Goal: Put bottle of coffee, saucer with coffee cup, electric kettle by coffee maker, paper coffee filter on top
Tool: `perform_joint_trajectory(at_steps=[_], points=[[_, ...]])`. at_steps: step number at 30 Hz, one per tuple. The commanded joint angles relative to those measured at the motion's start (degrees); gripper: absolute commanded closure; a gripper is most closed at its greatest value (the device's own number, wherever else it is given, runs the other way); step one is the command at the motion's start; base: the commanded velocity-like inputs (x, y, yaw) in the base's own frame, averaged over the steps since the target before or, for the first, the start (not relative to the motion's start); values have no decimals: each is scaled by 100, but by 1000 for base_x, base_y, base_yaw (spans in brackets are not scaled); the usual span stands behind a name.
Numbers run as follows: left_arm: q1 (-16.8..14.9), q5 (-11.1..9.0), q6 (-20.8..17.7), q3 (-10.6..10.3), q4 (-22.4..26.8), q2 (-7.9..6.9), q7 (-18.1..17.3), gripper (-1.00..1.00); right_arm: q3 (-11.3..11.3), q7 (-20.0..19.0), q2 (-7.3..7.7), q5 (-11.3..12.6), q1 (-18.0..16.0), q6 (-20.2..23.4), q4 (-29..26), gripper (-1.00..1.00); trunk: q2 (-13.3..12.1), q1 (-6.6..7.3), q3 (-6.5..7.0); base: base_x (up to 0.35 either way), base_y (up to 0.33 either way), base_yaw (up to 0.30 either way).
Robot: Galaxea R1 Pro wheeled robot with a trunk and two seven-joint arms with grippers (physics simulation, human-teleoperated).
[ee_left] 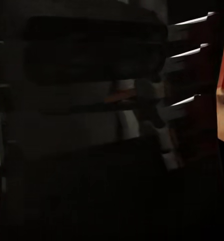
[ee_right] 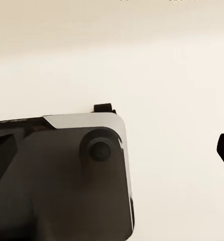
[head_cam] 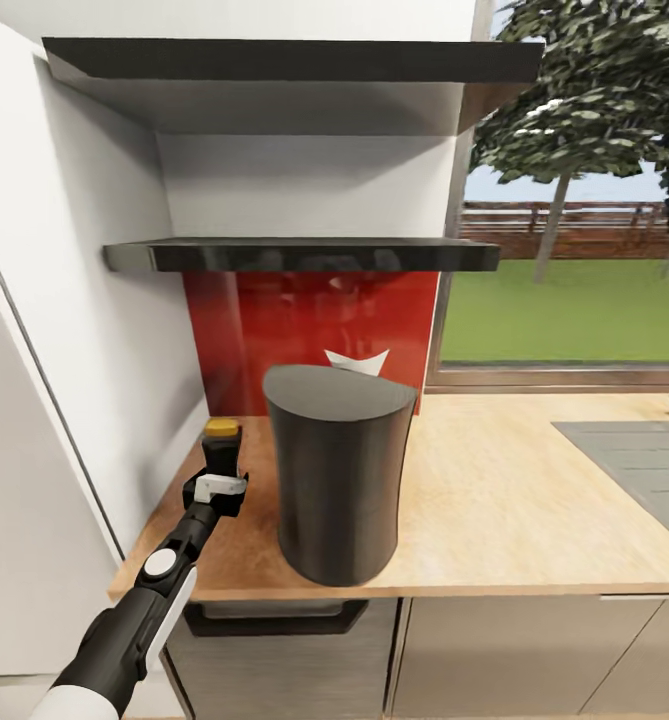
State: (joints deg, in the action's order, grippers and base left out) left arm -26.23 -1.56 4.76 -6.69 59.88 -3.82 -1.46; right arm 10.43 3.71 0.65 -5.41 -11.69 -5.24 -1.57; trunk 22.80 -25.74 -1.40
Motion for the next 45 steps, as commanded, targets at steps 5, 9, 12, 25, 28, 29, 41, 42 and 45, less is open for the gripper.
perform_joint_trajectory(at_steps=[5, 9, 12, 25, 28, 29, 41, 42, 45], points=[[-5, -19, 16, -4, -3, -10, -21, 100, 46, 16, -3, -57, -3, -21, 8, -100, 12, -5, -13, 106, 238, -9], [-5, -27, 16, -5, -10, -13, -29, 100, 46, 16, -3, -57, -7, -21, 8, -100, 12, -5, -13, 114, 254, -2], [-5, -18, 16, -13, -68, -9, -30, 100, 46, 16, -3, -57, -6, -21, 8, -100, 12, -5, -13, 42, 83, -107], [-5, -19, 16, -46, -201, 17, -32, 100, 46, 24, -13, -57, -6, -22, 8, -100, 12, -5, -13, 7, 6, -143], [-5, -19, 16, -55, -284, 30, -31, 100, 46, 24, -12, -57, -6, -21, 8, -100, 12, -5, -13, 185, 0, -2], [-5, -19, 16, -54, -311, 33, -31, 100, 46, 25, -12, -57, -7, -21, 8, -100, 12, -5, -13, 164, 0, 0], [-5, -28, 334, -52, -928, 64, -32, 100, 46, 24, -12, -57, -3, -23, 8, -100, 12, -5, -13, 15, 0, 0], [-5, -31, 336, -52, -936, 65, -34, 100, 46, 24, -12, -57, -4, -23, 8, -100, 12, -5, -13, 6, 0, 0], [-5, -36, 340, -50, -975, 66, -38, 100, 46, 25, -12, -57, -8, -23, 8, -100, 12, -5, -13, 145, 0, 0]])
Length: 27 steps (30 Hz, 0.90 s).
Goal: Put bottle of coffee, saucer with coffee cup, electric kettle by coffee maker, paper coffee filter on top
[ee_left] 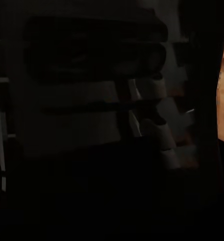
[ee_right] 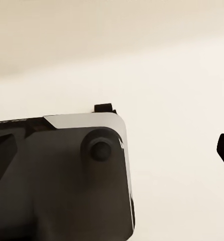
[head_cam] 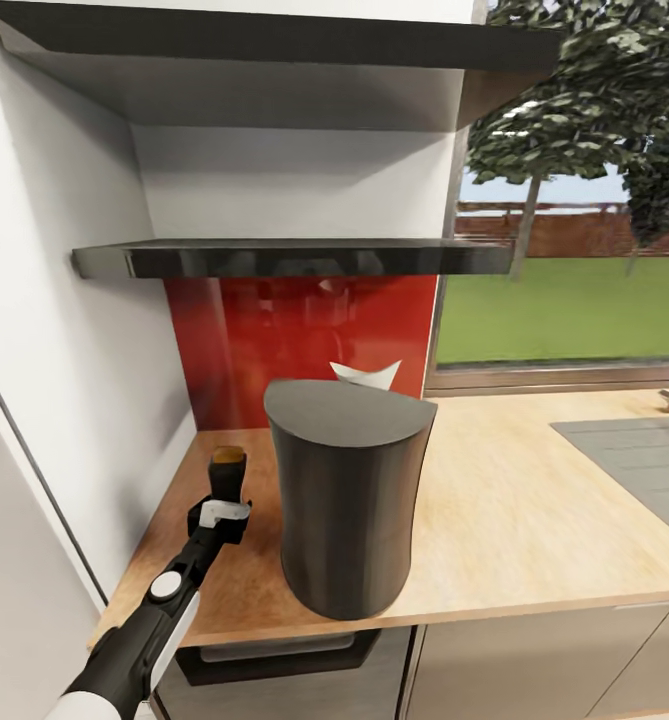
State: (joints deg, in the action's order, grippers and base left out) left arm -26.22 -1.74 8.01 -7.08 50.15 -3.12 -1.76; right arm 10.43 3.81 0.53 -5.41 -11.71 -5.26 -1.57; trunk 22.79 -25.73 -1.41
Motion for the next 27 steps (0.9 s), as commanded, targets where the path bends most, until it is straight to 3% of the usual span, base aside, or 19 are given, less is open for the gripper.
perform_joint_trajectory(at_steps=[1, 24, 27], points=[[-6, -14, 16, -10, -42, -4, -8, 100, 47, 15, -1, -57, -6, -19, 8, -100, 13, -6, -13, 117, 0, 0], [-6, -2, 77, -97, -189, -4, -9, 100, 47, 15, -1, -57, -6, -19, 8, -100, 13, -6, -13, 6, 0, -49], [-6, -6, 323, -100, -196, -6, -9, 100, 47, 15, -1, -57, -4, -19, 8, -100, 13, -6, -13, 0, 0, 0]])
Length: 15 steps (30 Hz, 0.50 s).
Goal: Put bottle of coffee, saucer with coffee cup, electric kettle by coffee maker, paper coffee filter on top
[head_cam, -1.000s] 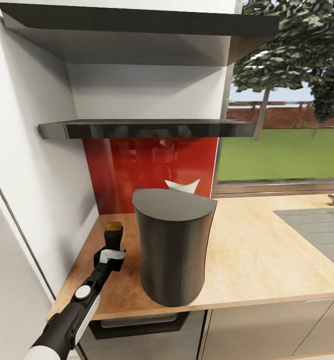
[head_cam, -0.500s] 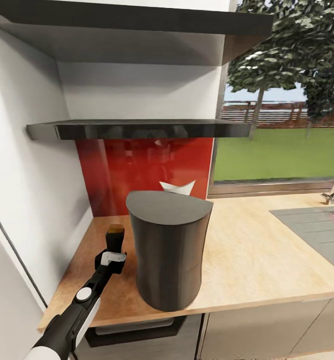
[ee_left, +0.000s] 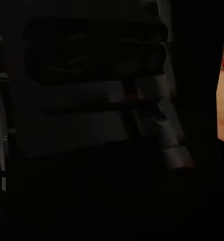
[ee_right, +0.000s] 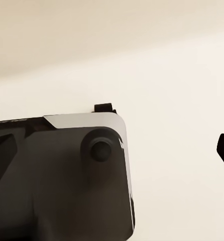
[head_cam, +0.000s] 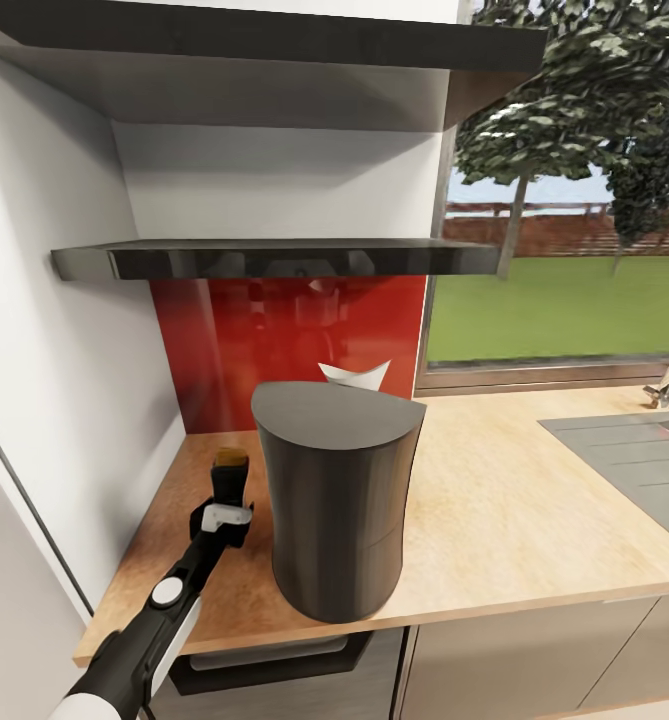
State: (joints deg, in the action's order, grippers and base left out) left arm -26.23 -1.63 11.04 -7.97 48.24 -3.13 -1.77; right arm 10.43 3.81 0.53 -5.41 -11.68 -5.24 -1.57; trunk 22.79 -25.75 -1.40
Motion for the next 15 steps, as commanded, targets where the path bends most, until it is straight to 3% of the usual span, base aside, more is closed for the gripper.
perform_joint_trajectory(at_steps=[1, 9, 15], points=[[-5, -19, 100, -11, -8, -4, -7, 100, 47, 15, -1, -57, -6, -20, 8, -100, 13, -4, -13, 0, 0, 0], [-5, -21, 343, -4, -415, -3, 1, 100, 47, 15, -13, -57, -6, -20, 8, -100, 13, -4, -13, 4, 0, 0], [-5, -19, 346, -3, -446, -3, 1, 100, 47, 15, -18, -57, -9, -20, 8, -100, 13, -4, -13, 175, 0, 0]])
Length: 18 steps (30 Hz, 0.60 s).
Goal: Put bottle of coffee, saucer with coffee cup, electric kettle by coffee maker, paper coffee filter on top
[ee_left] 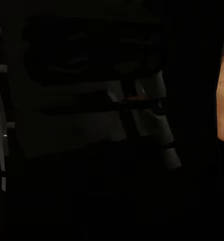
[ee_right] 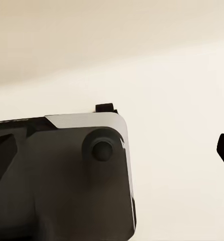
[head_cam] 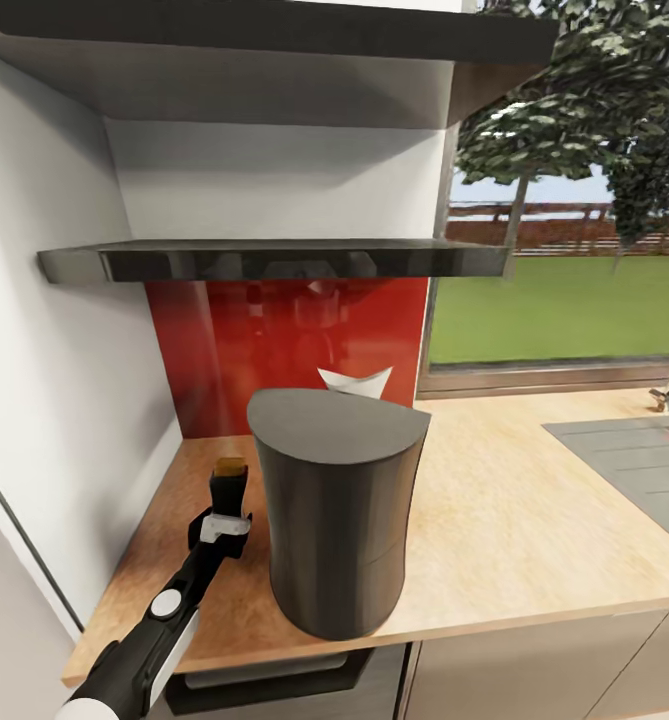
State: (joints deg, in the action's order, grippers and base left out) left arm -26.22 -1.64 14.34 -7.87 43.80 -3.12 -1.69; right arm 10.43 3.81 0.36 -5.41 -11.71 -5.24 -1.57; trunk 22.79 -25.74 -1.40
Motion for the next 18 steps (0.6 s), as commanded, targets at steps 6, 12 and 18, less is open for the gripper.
perform_joint_trajectory(at_steps=[6, 12, 18], points=[[-6, -21, 16, -12, -3, -5, -14, 100, 47, 15, -1, -57, -5, -20, 8, -100, 13, -4, -13, 17, 0, 0], [-6, -37, 24, -5, -3, -7, -8, -100, 47, 15, -1, -57, -2, -20, 8, -100, 13, -4, -13, 0, 0, 0], [-6, -74, 297, 5, -7, -13, -1, -100, 47, 15, -1, -57, -3, -20, 8, -100, 13, -4, -13, 0, 0, 0]])
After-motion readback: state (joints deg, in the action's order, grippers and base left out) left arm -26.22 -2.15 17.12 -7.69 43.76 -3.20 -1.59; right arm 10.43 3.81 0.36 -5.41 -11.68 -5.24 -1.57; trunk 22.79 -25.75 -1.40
